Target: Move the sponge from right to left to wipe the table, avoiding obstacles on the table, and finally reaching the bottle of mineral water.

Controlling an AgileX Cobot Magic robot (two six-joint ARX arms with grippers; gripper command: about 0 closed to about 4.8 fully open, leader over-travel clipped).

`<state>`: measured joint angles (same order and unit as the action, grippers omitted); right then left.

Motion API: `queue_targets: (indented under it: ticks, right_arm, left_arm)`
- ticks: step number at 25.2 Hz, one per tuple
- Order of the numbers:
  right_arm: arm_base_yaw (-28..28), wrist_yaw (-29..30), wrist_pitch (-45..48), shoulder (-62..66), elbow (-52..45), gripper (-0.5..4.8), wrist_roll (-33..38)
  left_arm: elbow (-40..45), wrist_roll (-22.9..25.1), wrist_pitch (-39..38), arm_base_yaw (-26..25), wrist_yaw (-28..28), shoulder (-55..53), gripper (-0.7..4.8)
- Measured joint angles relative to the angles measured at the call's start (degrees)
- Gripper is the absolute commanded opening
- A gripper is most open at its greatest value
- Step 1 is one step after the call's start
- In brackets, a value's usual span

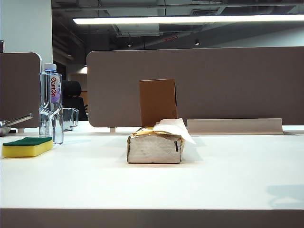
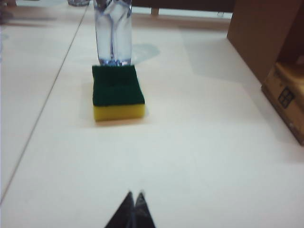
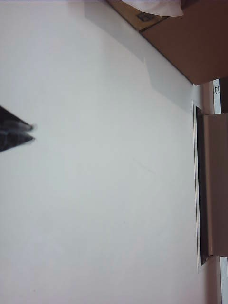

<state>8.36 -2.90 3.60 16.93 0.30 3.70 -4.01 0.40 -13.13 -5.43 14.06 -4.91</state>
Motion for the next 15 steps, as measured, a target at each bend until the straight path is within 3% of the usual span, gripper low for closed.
queue_targets:
  ticks: [15]
  right_arm:
    - [0.0, -0.1, -8.7, 0.0, 0.0, -0.04, -0.6]
  left_arm:
    - [2.5, -1.0, 1.4, 0.0, -1.4, -0.1, -0.06]
